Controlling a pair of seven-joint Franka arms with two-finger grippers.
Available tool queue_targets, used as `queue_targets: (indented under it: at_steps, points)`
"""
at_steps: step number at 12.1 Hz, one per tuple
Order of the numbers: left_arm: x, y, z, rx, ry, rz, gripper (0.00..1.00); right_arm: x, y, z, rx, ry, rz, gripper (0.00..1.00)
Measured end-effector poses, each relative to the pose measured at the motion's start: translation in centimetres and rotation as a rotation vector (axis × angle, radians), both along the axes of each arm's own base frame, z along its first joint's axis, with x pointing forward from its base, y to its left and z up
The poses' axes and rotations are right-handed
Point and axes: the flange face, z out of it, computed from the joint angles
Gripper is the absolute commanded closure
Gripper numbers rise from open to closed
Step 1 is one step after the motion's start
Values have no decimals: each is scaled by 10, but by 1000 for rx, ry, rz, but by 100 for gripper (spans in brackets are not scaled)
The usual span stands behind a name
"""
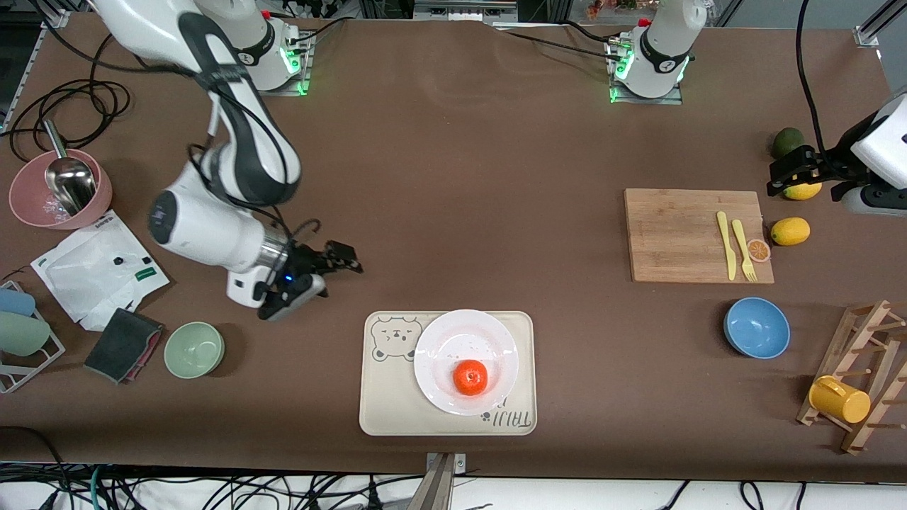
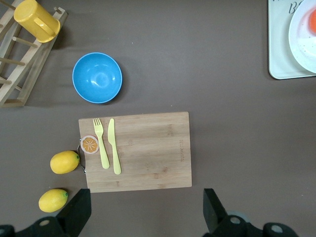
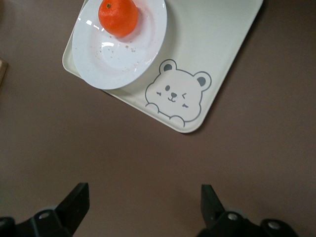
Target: Place orange and plate with both arms
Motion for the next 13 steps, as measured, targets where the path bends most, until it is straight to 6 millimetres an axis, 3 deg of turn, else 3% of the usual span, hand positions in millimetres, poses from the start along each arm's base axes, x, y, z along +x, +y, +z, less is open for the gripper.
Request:
queue_targets:
  at_steps: [3,7,9,13]
  points:
    - [0,0,0,0,0,0,0,-24,-52,71,-153,86,-1,0]
    - [0,0,0,0,2,0,0,-82,-82,178,-356,120,-72,0]
    - [0,0,0,0,3,0,0,-94,-106,204,-401,107,-101,0]
    - [0,0,0,0,3,0,0,-93,-132,230,-436,115,-135,0]
